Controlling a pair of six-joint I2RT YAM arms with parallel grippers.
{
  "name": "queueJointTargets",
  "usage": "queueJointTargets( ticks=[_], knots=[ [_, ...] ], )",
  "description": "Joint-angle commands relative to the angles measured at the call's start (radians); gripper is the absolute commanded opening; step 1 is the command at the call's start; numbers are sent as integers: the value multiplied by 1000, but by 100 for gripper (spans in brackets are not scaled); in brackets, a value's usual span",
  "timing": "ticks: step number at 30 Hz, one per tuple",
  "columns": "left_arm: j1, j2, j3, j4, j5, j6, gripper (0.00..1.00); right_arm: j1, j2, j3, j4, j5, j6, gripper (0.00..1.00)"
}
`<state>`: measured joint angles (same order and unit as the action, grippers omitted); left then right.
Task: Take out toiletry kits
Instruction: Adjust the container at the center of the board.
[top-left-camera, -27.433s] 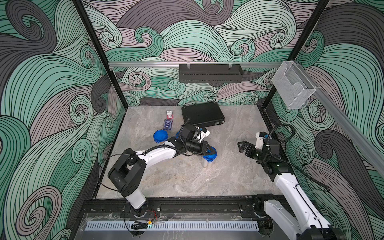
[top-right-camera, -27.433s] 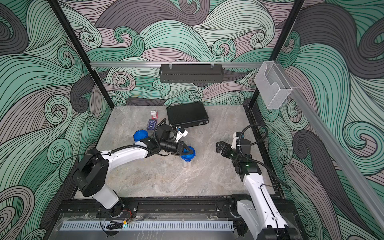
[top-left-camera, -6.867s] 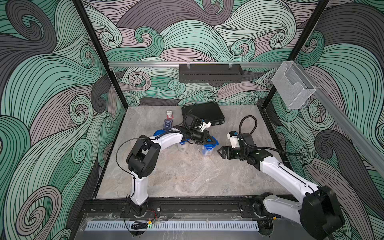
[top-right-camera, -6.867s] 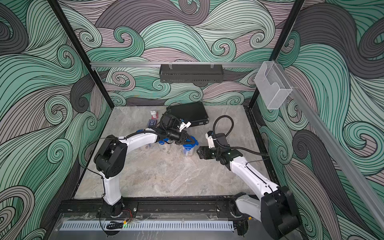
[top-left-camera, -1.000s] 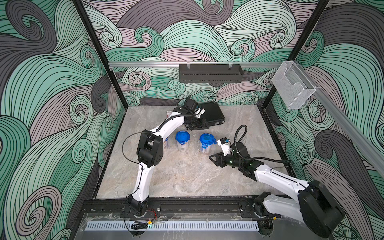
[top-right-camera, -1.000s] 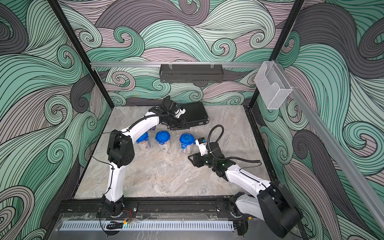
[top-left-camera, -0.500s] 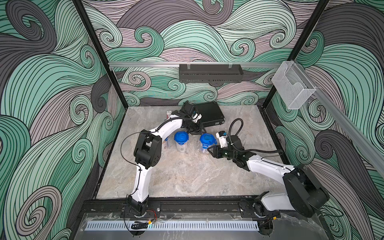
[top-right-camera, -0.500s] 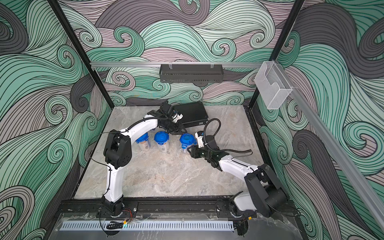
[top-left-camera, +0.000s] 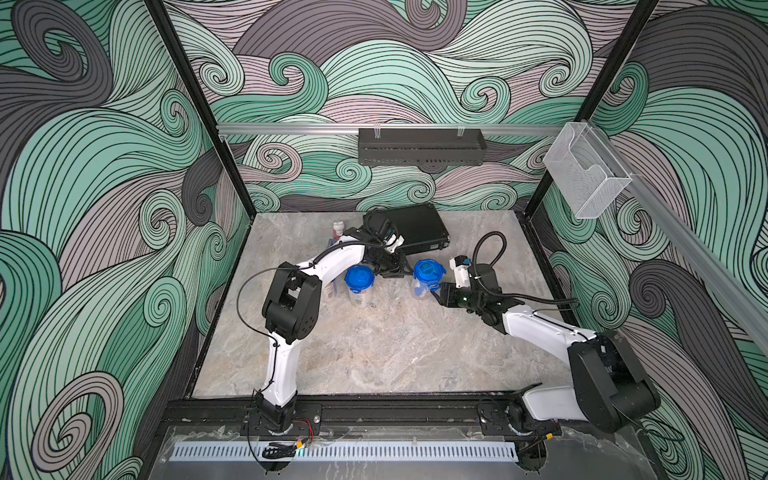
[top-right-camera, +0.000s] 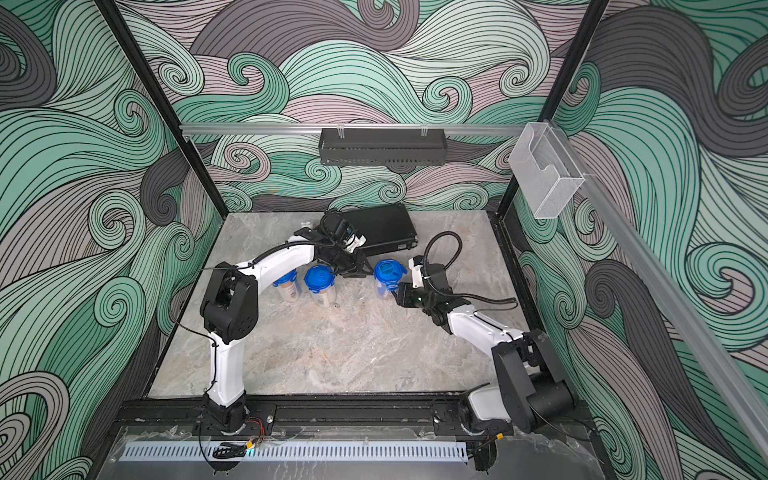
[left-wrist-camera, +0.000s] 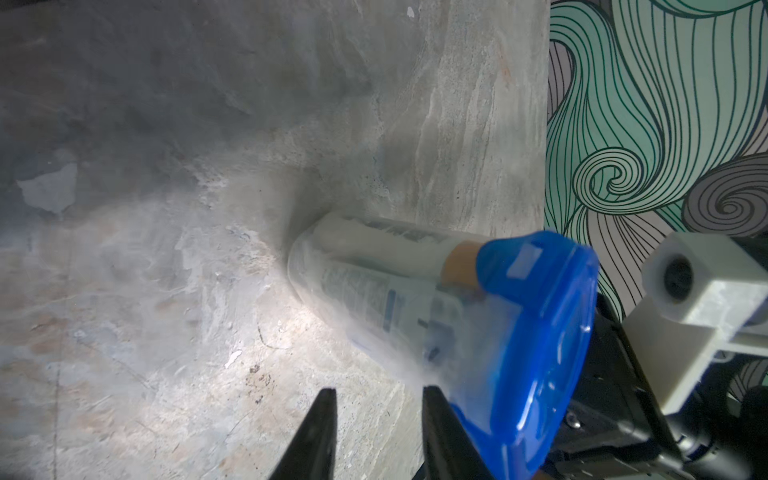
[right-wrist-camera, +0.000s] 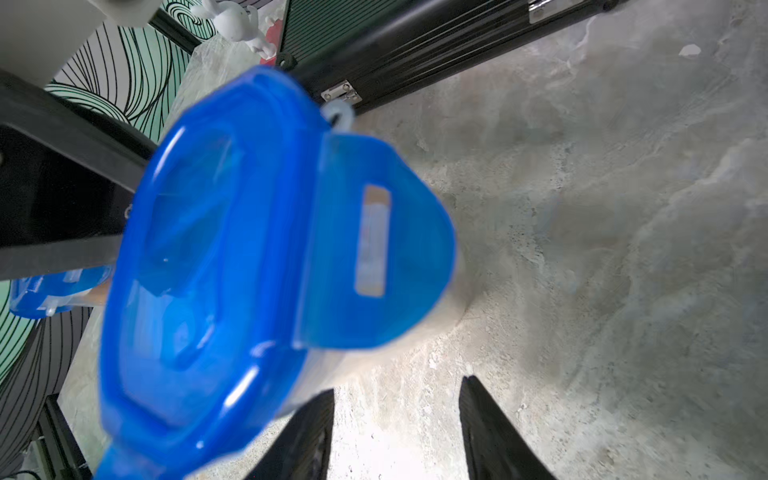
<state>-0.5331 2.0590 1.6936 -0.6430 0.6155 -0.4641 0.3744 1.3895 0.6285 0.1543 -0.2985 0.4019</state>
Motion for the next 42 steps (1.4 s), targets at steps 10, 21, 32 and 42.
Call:
queueJointTargets(
  ticks=[10,21,32,42],
  knots=[
    [-14,-65,36,-118,-52,39,36,-26,-113,38,-144,-15,-34,56],
    [2,5,266,-170,-208,55,35,-46,-198,38,-313,75,-81,55],
    [-7,285,604,-290,-86,64,29,-81,-17,165,-287,54,-61,51],
    [-40,207,463,-265,-77,61,29,-104,133,273,-290,10,-61,51]
  ],
)
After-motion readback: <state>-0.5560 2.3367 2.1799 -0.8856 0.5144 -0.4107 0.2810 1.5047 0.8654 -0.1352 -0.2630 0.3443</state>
